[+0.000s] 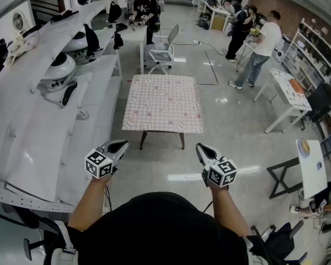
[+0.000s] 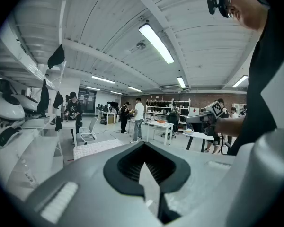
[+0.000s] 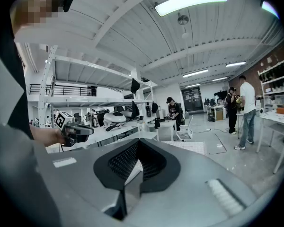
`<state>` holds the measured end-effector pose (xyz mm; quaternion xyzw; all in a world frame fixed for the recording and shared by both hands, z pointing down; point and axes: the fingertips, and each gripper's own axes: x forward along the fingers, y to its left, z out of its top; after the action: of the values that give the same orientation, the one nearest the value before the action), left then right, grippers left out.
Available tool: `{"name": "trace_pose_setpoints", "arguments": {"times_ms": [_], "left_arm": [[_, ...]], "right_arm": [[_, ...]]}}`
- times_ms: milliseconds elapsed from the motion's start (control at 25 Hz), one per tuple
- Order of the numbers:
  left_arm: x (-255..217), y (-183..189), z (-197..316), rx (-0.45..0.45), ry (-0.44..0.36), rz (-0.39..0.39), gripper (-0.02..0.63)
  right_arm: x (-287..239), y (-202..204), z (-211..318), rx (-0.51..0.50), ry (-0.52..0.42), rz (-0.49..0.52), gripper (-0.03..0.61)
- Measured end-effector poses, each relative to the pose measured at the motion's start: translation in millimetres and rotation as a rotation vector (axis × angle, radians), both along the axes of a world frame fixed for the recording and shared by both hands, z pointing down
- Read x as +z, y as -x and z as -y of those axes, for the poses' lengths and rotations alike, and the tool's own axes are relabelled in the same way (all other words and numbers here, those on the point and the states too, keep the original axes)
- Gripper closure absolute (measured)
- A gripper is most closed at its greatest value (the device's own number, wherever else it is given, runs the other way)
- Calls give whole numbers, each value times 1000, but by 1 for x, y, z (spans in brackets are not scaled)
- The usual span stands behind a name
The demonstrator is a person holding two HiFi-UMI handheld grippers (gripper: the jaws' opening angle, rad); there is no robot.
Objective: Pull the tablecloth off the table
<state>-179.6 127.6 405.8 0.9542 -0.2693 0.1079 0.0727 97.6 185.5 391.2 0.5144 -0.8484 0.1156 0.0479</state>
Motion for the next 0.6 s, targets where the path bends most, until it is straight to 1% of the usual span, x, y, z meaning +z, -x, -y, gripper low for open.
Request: {"name": "trace_pose_setpoints", "arguments": {"times_ms": [200,400,600], "left_arm": [[-2,-7,2,-2,1,-2,614],[1,-18,1,-14,2,17,614],[1,-31,1,-23,6,28,614]], "right_arm": [[-1,-9,3,6,1,0,547],[-1,-20,4,-2,-21,-41,546],[2,-34,7,-6,-16,-50,546]]}}
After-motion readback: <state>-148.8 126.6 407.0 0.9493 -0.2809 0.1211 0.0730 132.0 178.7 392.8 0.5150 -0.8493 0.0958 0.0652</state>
